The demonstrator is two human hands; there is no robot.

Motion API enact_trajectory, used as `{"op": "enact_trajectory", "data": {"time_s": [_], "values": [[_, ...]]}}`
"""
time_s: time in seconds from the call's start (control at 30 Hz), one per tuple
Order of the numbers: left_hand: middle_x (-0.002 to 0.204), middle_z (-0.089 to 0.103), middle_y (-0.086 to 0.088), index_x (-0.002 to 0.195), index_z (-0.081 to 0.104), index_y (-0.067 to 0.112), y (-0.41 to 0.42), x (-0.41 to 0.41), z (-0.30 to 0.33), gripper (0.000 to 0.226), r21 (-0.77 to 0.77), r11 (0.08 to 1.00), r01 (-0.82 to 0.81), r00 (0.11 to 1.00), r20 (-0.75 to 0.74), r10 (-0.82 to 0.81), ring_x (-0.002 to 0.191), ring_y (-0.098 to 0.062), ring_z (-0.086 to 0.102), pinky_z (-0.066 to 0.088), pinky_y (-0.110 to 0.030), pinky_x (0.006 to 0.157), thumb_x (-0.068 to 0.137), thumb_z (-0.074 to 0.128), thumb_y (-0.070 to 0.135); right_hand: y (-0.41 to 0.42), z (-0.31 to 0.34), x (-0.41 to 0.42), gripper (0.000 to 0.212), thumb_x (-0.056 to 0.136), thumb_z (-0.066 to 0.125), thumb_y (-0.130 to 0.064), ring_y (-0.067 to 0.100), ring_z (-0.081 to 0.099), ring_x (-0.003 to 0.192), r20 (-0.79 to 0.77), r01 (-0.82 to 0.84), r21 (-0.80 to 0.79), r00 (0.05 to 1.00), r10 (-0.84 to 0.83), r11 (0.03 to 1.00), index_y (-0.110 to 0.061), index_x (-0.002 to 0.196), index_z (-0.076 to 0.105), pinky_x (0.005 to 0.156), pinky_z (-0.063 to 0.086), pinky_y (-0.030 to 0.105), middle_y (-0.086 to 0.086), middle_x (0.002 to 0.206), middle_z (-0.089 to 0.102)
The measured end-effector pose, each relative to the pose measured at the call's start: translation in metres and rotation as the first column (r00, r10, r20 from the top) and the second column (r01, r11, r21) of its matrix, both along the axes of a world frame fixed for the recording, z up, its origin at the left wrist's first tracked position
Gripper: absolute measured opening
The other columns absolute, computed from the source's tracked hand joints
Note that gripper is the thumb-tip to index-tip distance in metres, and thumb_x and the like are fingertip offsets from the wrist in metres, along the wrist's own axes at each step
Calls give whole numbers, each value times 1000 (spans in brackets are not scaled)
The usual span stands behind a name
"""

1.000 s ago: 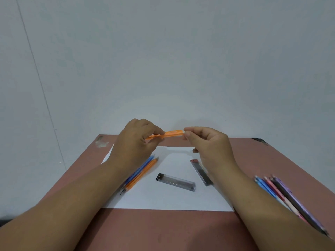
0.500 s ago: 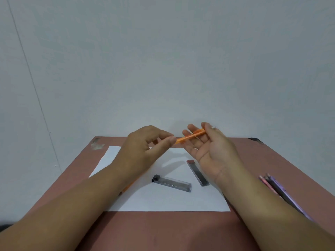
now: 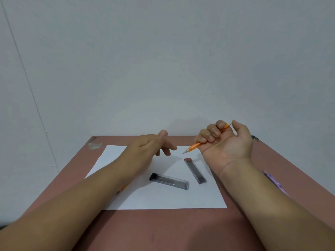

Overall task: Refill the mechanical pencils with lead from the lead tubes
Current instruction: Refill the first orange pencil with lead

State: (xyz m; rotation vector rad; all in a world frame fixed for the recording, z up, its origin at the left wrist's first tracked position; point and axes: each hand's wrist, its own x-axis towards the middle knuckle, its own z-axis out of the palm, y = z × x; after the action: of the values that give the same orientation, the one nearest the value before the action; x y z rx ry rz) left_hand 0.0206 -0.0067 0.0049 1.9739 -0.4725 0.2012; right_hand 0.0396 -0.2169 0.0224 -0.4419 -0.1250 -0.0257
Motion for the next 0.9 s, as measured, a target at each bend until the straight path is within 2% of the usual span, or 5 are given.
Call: {"op": "enact_trajectory", "data": {"time_s": [0.07, 0.2, 0.33, 0.6, 0.9], "values": [[95, 73, 9, 98, 80, 33, 0, -2, 1, 63, -1, 1000, 29, 999, -27, -29, 86, -8, 56, 39, -14, 73, 95, 27, 68, 1, 0, 0, 41, 93, 37, -40, 18, 27, 53, 8, -2, 10, 1000, 1, 1000, -14, 62, 46, 55, 29, 29, 0, 63, 30], [102, 72, 10, 105, 78, 35, -3, -5, 2, 67, 35, 997, 72, 994, -85, -69, 90, -8, 54, 38, -29, 85, 101, 18, 66, 1, -1, 0, 35, 89, 38, -36, 18, 25, 53, 13, 1, 12, 1000, -1, 1000, -15, 62, 44, 55, 28, 28, 0, 62, 29], [99, 71, 9, 102, 79, 35, -3, -6, 2, 66, 24, 999, 46, 995, -87, -43, 89, -9, 53, 35, -28, 82, 100, 19, 63, 1, 0, -2, 20, 75, 44, -31, 18, 22, 54, 37, 2, -1, 999, -2, 1000, -17, 62, 40, 55, 26, 29, -1, 62, 27], [98, 69, 12, 103, 77, 40, -1, -5, 2, 70, 70, 997, 45, 995, -98, -38, 86, -5, 51, 35, -27, 80, 97, 16, 72, 3, 1, -3, 38, 91, 36, -38, 18, 22, 53, 18, 9, 3, 1000, -9, 1000, -16, 61, 40, 55, 26, 28, 0, 62, 26], [101, 68, 16, 106, 75, 47, -1, -7, 4, 68, 143, 988, 53, 992, -122, -36, 87, -3, 50, 35, -29, 84, 97, 11, 70, 3, -1, -4, 25, 78, 42, -32, 18, 23, 52, 14, 19, 7, 1000, -19, 1000, -15, 60, 41, 54, 27, 28, 0, 62, 27]]}}
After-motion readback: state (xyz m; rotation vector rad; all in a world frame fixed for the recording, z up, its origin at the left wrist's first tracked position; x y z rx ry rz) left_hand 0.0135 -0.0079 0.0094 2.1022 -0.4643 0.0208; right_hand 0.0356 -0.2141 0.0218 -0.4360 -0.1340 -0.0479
